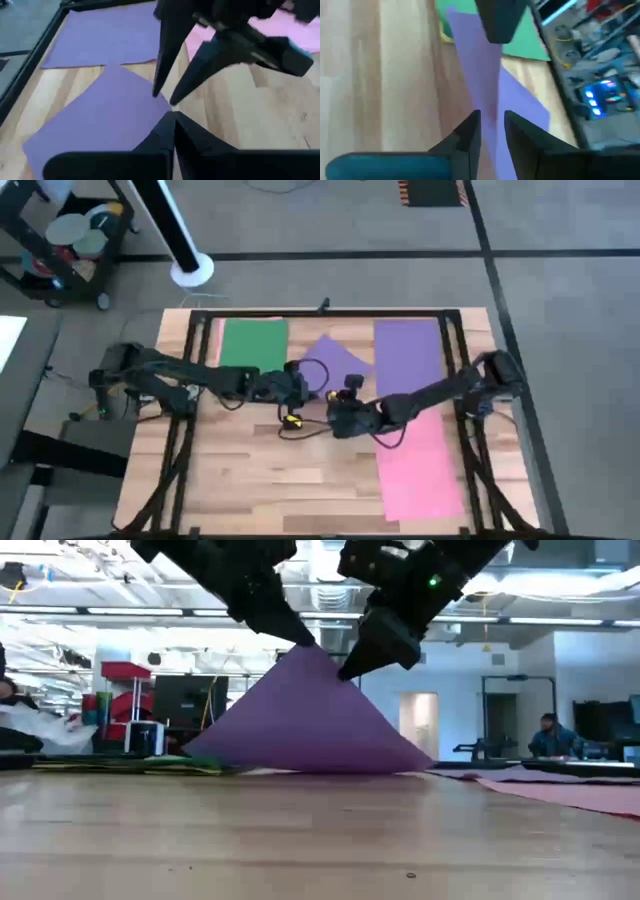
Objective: Organize paper
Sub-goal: Put the purple paper on top of the other purple paper in the top right of the table
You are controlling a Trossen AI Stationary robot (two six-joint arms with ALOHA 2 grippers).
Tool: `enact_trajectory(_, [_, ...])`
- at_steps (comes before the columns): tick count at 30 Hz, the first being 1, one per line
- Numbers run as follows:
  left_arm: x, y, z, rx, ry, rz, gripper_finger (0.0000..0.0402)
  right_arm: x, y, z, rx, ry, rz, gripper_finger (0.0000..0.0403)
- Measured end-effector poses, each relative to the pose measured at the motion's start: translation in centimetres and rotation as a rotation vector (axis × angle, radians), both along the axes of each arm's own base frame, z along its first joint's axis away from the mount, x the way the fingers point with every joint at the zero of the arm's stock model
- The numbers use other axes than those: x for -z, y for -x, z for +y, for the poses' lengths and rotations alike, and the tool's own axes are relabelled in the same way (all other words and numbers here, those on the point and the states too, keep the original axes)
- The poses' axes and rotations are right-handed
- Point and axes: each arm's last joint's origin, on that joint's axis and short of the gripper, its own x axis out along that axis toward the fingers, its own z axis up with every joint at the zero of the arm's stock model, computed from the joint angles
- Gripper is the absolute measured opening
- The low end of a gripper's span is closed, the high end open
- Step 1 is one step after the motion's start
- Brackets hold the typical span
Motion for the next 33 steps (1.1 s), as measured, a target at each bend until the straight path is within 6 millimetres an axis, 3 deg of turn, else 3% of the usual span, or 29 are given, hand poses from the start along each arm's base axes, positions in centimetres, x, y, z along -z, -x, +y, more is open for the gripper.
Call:
enact_trajectory(5, [0.0, 0.0, -0.3, 0.013, 0.01, -0.006, 0.0, -0.1, -0.4, -2.0, 0.032, -0.03, -0.01, 0.008])
enact_trajectory(9, [0.0, 0.1, -0.5, 0.015, 0.023, 0.003, 0.0, 0.1, -0.6, -3.1, 0.028, -0.115, -0.009, 0.0037])
enact_trajectory(12, [-0.5, 0.8, -0.4, 0.007, 0.031, 0.017, 0.0, 0.1, -0.6, -3.0, 0.014, -0.11, -0.004, 0.0007])
enact_trajectory(19, [-4.1, 4.2, -0.3, -0.012, 0.022, -0.047, 0.0, -1.4, -0.4, -1.6, -0.016, -0.105, -0.066, 0.0001])
enact_trajectory(22, [-6.4, 6.5, -0.2, -0.046, -0.027, -0.117, 0.0, -2.5, 0.6, -1.1, 0.021, -0.012, -0.07, 0.0001])
enact_trajectory(26, [-8.8, 9.9, 0.3, -0.167, -0.091, -0.201, 0.0, -6.8, 3.3, -1.6, 0.118, 0.077, -0.15, 0.0])
enact_trajectory(30, [-10.4, 12.7, 0.8, -0.209, -0.094, -0.284, 0.0, -10.4, 7.1, -4.1, 0.284, 0.089, -0.205, 0.0])
enact_trajectory(33, [-10.3, 14.0, 1.0, -0.236, -0.096, -0.311, 0.0, -13.0, 10.5, -6.4, 0.42, 0.068, -0.284, 0.0])
